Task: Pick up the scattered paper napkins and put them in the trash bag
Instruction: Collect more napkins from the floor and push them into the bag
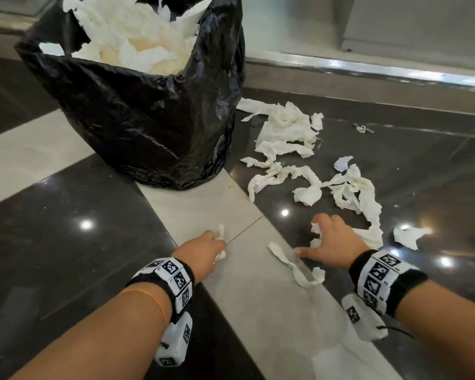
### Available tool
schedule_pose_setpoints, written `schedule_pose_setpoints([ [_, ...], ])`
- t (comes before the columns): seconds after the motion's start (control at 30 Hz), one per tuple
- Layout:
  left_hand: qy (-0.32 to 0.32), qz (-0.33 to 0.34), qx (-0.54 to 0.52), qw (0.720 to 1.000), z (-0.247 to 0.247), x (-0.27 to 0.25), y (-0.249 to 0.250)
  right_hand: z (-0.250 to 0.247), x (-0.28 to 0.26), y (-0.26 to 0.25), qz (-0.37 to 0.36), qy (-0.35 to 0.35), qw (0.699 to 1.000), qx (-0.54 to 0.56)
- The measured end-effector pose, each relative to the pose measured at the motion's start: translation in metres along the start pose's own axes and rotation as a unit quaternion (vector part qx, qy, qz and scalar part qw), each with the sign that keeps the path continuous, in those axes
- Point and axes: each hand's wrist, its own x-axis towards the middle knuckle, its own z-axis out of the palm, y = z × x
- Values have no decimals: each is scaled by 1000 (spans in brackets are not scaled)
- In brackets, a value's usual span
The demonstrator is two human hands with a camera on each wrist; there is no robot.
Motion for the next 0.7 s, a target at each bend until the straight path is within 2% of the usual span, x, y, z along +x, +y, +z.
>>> schedule_pose_setpoints([
  [0.07,-10,16,32,999,0,0,5,17,-9,3,32,-30,999,-27],
  [0.13,17,31,30,999,-8,-4,9,36,-17,0,-2,-52,994,-100],
  [0.23,94,27,-10,995,-48,-16,13,53,-17,-12,-118,-51,980,-154],
  [0.3,196,25,-59,979,-92,-27,17,50,-14,-18,-197,-51,961,-188],
  [0.37,303,38,-100,947,-146,-44,19,42,-8,-26,-206,-34,969,-129],
  [0.4,348,51,-106,930,-174,-56,19,36,-6,-32,-182,-32,981,-60],
  [0.47,453,81,-103,882,-230,-80,14,17,-6,-41,-134,-15,990,38],
  [0.53,554,90,-81,824,-282,-97,2,-1,-10,-45,-121,3,989,80],
  [0.57,582,80,-85,805,-305,-100,-8,-7,-12,-45,-124,14,987,97],
  [0.6,589,66,-92,800,-325,-100,-20,-12,-13,-43,-129,20,985,112],
  [0.63,577,49,-97,809,-342,-98,-32,-18,-15,-40,-136,28,982,127],
  [0.7,520,-3,-66,851,-366,-86,-54,-32,-22,-35,-147,54,976,148],
])
